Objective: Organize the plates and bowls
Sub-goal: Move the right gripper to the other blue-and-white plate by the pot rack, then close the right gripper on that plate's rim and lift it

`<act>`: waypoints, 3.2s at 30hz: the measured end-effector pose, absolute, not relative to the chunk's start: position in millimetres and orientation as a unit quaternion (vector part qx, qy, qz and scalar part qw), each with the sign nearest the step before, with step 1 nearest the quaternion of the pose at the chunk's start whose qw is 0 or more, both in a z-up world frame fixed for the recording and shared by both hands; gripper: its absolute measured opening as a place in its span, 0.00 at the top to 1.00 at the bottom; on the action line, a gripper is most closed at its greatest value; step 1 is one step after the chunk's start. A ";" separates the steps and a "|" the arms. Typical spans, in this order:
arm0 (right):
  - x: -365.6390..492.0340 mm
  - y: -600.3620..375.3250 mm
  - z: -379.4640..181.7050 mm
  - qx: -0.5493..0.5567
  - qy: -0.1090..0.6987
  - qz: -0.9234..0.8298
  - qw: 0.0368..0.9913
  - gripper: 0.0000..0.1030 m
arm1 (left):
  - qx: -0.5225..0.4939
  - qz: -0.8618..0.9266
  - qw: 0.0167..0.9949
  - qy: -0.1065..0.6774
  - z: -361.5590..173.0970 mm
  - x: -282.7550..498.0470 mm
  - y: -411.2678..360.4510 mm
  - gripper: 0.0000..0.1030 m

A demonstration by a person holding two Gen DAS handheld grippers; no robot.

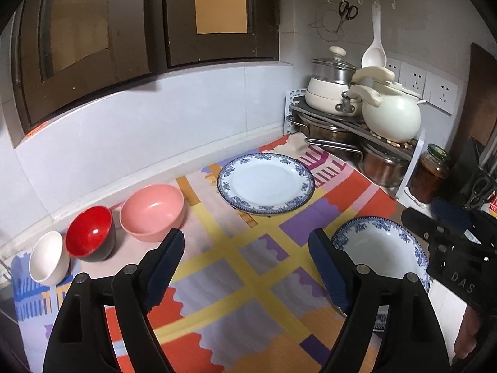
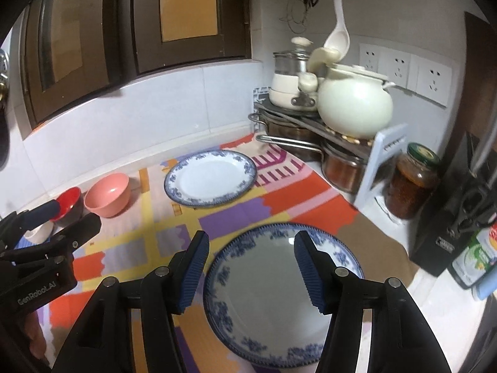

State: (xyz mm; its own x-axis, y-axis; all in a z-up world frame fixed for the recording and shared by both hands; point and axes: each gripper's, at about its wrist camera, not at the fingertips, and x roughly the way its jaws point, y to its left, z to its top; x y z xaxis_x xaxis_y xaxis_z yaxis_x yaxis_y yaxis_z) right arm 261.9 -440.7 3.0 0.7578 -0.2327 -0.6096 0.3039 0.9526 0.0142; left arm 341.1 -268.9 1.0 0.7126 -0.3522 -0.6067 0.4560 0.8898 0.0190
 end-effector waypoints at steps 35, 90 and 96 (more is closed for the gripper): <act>474.6 -513.0 -18.0 0.071 0.377 -0.147 0.912 0.44 | 0.131 -0.167 0.909 0.359 -33.5 548.2 -325.9 0.20; 578.1 -539.5 -145.9 0.108 0.503 -0.132 0.847 0.62 | 0.094 -0.181 0.833 0.515 -148.5 654.1 -360.3 0.66; 570.6 -541.0 -142.1 0.114 0.499 -0.134 0.849 0.63 | 0.092 -0.181 0.838 0.507 -137.0 641.1 -347.0 0.67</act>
